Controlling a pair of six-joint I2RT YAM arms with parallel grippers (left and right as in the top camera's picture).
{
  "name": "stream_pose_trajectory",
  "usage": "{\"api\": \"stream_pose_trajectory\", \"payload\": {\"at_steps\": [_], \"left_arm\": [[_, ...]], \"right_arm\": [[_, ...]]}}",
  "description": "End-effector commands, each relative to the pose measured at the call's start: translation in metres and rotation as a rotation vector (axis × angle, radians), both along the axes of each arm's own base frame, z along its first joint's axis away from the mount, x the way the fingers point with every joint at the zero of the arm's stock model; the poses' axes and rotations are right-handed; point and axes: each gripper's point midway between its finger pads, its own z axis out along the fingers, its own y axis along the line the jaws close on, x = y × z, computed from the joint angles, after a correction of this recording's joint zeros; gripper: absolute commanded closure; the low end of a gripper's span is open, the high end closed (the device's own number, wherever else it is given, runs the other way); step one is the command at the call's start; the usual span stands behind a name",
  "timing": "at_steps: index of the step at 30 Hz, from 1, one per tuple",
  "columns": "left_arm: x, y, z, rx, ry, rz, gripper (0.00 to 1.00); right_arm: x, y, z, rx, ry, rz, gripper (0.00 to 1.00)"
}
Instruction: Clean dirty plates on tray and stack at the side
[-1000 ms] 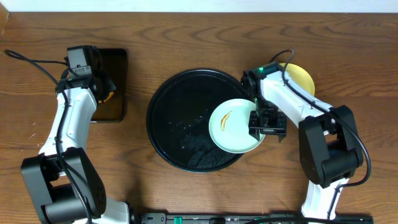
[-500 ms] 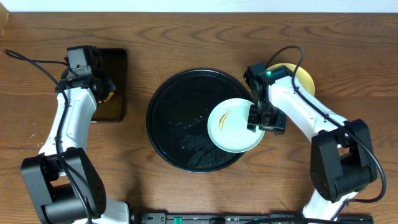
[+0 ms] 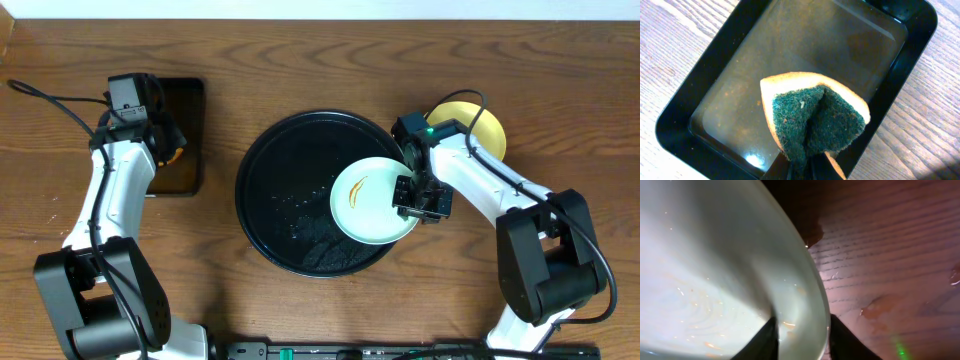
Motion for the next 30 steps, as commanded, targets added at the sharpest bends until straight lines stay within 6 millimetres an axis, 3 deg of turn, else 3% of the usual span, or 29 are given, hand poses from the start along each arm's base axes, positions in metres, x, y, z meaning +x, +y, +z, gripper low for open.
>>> {"api": "stream_pose_trajectory", "payload": {"at_steps": [1,4,8,14,19,30], "left_arm": [[-0.002,0.001,-0.001,0.004,0.008,-0.003,0.92],[-0.002,0.001,-0.001,0.004,0.008,-0.003,0.92],[-0.002,0.001,-0.001,0.004,0.008,-0.003,0.92],[-0.002,0.001,-0.001,0.004,0.007,-0.003,0.92],[-0.002,0.001,-0.001,0.004,0.008,-0.003,0.92],[-0.002,0.001,-0.001,0.004,0.008,-0.004,0.92]], "right_arm": [[-0.002,-0.002,-0.001,-0.011,-0.002,-0.004,0.79],[0.000,0.003,-0.001,0.016,-0.007,-0.001,0.93],[0.007,0.023,-0.001,0.120,-0.034,0.067,0.92],[0.012,0.035,-0.001,0.160,-0.066,0.089,0.94],[0.021,0.054,-0.001,0.210,-0.120,0.134,0.88],[0.036,0.042,-0.004,0.151,-0.186,0.222,0.81]]}}
